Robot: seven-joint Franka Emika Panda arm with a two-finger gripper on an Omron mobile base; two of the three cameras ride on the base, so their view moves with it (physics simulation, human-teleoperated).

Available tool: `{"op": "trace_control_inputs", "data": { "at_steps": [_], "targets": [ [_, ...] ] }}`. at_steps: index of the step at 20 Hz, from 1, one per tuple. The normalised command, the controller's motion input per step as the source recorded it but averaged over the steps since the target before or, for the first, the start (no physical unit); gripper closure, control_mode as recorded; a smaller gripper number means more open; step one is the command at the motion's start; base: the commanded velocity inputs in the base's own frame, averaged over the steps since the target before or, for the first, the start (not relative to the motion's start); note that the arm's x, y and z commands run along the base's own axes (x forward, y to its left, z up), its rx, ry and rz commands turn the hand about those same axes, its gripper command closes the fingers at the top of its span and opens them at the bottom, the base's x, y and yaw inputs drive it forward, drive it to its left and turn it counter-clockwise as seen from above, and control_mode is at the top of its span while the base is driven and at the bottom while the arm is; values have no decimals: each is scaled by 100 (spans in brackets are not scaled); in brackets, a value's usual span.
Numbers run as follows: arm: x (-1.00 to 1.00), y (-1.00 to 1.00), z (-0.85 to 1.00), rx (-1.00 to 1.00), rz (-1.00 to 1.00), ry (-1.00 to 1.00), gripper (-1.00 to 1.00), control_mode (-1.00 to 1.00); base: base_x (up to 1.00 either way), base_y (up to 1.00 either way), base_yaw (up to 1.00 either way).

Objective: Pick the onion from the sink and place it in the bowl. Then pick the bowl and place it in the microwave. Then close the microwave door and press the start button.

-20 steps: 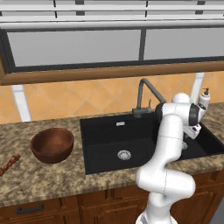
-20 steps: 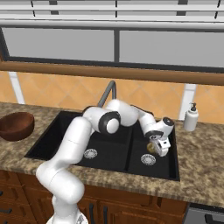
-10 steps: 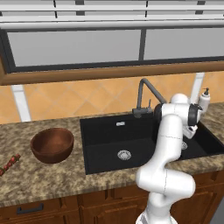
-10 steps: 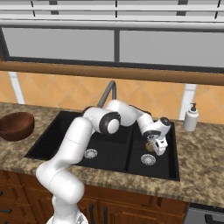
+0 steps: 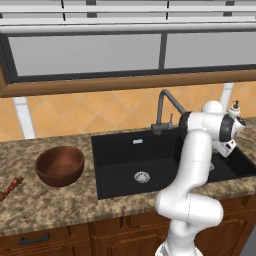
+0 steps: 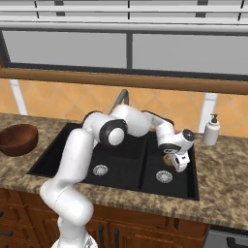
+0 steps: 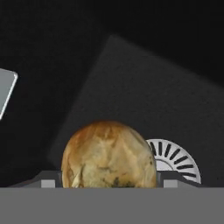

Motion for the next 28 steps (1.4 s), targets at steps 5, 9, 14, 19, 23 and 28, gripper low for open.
{"op": "trace_control_inputs", "data": {
  "at_steps": [5,9,14,19,23,28],
  "targets": [
    [-79,10,87,6,0,-4,100,-100,0,0,0],
    [-86,50,79,11,0,0,100,-100,0,0,0],
    [-71,82,71,8,2,0,100,-100,0,0,0],
    [-86,77,68,1,5,0,100,-100,0,0,0],
    [-71,97,57,0,6,0,100,-100,0,0,0],
    [-61,100,57,-6,1,-7,100,-100,0,0,0]
  ]
}}
